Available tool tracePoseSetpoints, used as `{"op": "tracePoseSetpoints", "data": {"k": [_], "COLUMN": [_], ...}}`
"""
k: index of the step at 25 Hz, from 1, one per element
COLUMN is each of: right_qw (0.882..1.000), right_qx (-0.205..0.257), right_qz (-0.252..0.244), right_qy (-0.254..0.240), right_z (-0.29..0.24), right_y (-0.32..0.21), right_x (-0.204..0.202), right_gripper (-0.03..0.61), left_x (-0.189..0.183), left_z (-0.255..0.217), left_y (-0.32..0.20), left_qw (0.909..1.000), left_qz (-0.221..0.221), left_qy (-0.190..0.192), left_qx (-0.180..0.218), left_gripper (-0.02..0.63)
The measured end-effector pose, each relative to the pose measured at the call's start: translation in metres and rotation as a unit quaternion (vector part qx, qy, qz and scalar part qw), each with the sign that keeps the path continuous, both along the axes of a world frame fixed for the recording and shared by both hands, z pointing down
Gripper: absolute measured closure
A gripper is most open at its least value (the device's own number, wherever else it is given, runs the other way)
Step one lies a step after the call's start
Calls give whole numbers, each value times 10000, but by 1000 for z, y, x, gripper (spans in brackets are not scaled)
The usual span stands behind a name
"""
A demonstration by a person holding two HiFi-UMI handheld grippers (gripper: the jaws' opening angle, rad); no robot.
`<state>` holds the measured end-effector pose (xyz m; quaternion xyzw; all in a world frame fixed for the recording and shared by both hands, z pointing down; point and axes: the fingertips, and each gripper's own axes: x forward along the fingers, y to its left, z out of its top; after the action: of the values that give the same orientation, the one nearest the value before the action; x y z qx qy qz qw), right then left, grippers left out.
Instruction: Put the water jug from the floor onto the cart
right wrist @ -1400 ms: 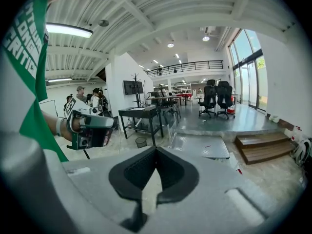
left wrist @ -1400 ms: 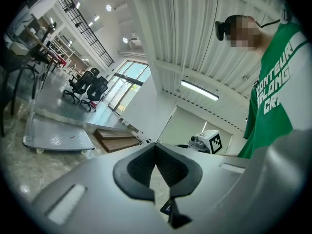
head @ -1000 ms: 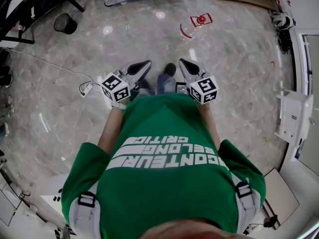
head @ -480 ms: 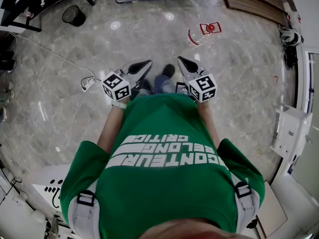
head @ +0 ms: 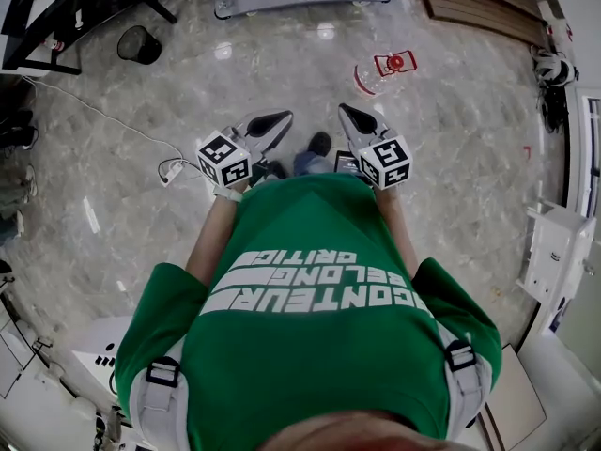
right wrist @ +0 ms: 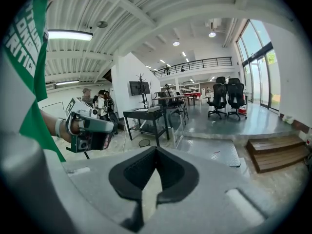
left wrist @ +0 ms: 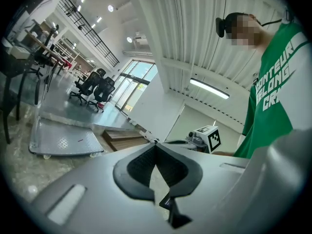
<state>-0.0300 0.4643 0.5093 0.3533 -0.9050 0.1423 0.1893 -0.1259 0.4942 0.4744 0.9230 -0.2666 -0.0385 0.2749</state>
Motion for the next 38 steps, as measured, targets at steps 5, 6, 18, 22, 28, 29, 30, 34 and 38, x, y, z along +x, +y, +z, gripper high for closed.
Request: {"op": "tracePoseSetpoints", "data": {"k": [5,6,18,22,28,29,30,34,38], "right_qw": [9999,9999,9996,9997,9994,9993,9992,9988,9988], "right_qx": [58,55,-32,-80,-253,-288,-321,-397,-397], "right_qz": [-129,-156,-208,-140,-169,-184,-197,-266,-287], "right_qy": [38,25,-177,-209,-188,-167,-156,-143,-3], "right_z": [-3,-3,2,8,21,24,26,34,36], "right_y": [-36,-42,-99,-113,-130,-134,-137,-154,-178], "right_x": [13,16,63,87,114,115,115,98,76], "right_gripper": [586,586,586,586,586,586,586,586,586], "left_x": [18,22,84,106,125,123,121,103,88], "left_z": [-5,-6,2,4,7,8,10,20,30], "left_y": [-32,-37,-84,-103,-129,-133,-137,-155,-185], "left_qw": [10000,9999,9996,9996,9997,9996,9996,9993,9991], "left_qz": [-31,-39,23,91,33,7,-15,-21,88], "left_qy": [-75,-94,-179,-181,-149,-135,-119,-90,-79], "left_qx": [9,10,-214,-197,-210,-232,-261,-376,-400], "left_gripper": [604,604,604,604,604,604,604,604,604]}}
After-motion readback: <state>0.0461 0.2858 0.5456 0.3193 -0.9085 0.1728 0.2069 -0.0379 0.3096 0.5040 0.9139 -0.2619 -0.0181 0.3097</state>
